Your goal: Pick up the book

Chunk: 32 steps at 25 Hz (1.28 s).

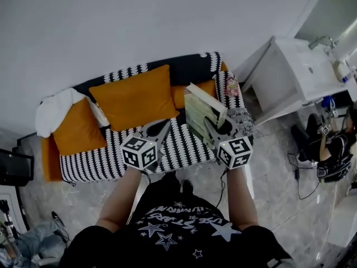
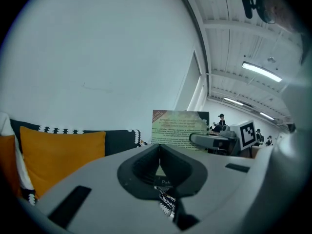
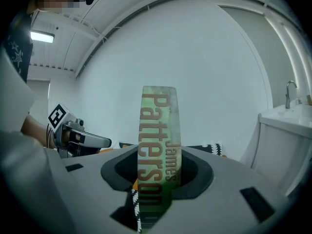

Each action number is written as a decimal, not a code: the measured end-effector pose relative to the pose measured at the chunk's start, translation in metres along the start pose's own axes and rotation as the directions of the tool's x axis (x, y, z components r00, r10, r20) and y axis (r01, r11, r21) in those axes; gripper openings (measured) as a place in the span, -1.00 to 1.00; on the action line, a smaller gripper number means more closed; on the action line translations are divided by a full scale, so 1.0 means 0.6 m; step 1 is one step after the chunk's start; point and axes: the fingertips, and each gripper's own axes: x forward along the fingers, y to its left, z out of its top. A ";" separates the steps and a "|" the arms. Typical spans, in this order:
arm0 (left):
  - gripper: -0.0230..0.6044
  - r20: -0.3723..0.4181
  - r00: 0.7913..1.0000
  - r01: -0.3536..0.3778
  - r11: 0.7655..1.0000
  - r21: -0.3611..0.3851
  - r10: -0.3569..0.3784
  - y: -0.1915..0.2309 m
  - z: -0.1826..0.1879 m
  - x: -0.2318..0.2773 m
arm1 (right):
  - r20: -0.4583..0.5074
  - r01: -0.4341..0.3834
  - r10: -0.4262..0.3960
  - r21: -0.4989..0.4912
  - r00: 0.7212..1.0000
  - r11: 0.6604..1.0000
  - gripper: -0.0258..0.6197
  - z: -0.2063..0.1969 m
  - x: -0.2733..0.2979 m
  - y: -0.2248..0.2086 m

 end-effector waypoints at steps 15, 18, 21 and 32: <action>-0.90 -0.003 1.000 -0.019 0.999 -0.038 0.019 -0.061 -0.057 -0.052 | -0.018 0.004 -0.003 0.034 1.000 0.999 -0.40 -0.042 -0.085 0.034; -0.90 0.016 1.000 -0.001 0.999 -0.045 0.002 -0.061 -0.054 -0.065 | -0.013 0.012 -0.012 0.038 1.000 0.999 -0.40 -0.039 -0.086 0.055; -0.90 0.027 1.000 0.011 0.999 -0.050 -0.009 -0.053 -0.060 -0.099 | -0.007 0.022 -0.021 0.037 1.000 0.999 -0.40 -0.040 -0.084 0.091; -0.90 0.055 0.997 -0.044 0.996 -0.083 0.048 0.016 -0.112 -0.276 | 0.008 -0.004 0.004 0.014 1.000 1.000 -0.40 -0.059 -0.086 0.270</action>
